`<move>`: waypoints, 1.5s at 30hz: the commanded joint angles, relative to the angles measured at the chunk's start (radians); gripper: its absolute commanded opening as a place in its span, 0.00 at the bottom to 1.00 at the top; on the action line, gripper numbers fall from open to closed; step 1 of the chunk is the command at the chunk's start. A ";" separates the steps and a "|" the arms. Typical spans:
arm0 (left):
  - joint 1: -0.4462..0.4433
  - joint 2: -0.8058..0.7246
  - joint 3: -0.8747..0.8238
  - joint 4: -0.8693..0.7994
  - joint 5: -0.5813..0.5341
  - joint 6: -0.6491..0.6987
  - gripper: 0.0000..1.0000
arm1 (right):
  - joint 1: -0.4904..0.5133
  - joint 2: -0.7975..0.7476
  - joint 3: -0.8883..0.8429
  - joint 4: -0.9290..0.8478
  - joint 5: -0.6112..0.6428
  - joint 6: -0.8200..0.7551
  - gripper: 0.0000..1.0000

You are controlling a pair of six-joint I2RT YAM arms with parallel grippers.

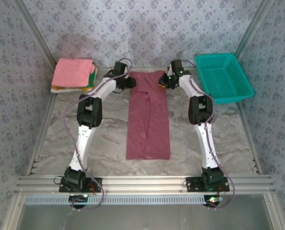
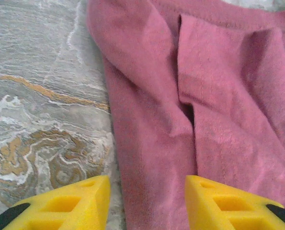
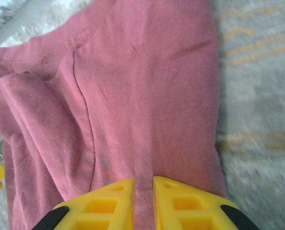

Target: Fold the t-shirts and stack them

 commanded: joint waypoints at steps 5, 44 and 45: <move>0.039 0.029 0.247 -0.154 -0.036 0.038 0.50 | -0.012 0.022 0.135 -0.017 -0.080 0.059 0.21; -0.290 -1.391 -1.776 0.184 0.230 -0.320 0.71 | 0.280 -1.767 -2.104 0.209 -0.037 0.234 0.37; -0.301 -1.382 -1.782 0.210 0.233 -0.331 0.71 | 0.267 -1.761 -2.110 0.212 -0.040 0.225 0.38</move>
